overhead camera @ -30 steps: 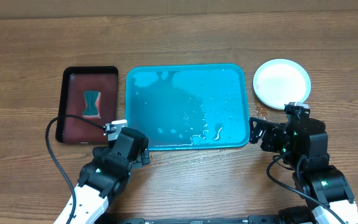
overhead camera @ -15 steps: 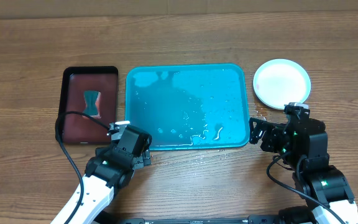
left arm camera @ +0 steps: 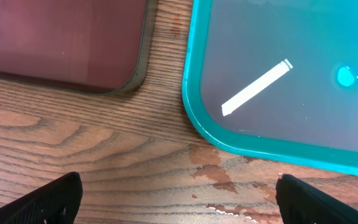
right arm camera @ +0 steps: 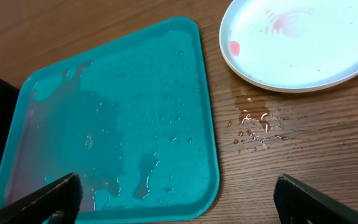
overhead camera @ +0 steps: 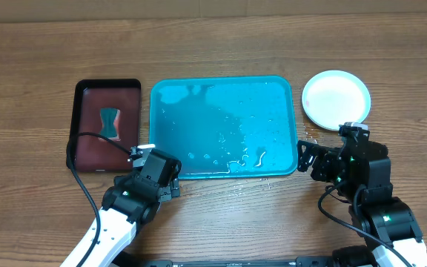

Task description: Clean dirty plates on tray and stack at the side

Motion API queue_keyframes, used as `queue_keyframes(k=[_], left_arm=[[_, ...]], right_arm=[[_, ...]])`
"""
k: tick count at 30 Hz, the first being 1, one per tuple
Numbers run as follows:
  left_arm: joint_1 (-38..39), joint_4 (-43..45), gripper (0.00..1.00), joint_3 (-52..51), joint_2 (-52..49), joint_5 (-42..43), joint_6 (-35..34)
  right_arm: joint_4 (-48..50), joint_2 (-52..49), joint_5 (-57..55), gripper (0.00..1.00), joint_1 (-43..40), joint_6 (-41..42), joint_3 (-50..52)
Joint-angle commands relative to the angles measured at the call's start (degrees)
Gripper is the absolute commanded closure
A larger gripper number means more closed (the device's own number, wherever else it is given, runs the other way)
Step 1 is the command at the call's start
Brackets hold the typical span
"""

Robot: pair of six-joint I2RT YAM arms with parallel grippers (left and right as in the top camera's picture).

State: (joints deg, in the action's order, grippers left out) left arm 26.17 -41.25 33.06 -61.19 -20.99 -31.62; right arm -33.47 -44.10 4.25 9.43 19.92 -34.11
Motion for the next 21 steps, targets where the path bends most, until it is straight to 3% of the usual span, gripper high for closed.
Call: queue_keyframes(k=[1,17,21], left_arm=[[0.1,0.2,0.00,-0.2,-0.3,0.0,-1.2],[0.1,0.2,0.00,-0.2,-0.3,0.0,-1.2],[0.1,0.2,0.00,-0.2,-0.3,0.0,-1.2]], right_arm=[[0.2,0.2,0.3,0.00,0.2,0.3,-0.3],[0.0,1.7,-1.7,0.00,0.2,0.3,-0.2],[4.8,6.0,-3.3,0.00,0.2,-1.2,1.6]])
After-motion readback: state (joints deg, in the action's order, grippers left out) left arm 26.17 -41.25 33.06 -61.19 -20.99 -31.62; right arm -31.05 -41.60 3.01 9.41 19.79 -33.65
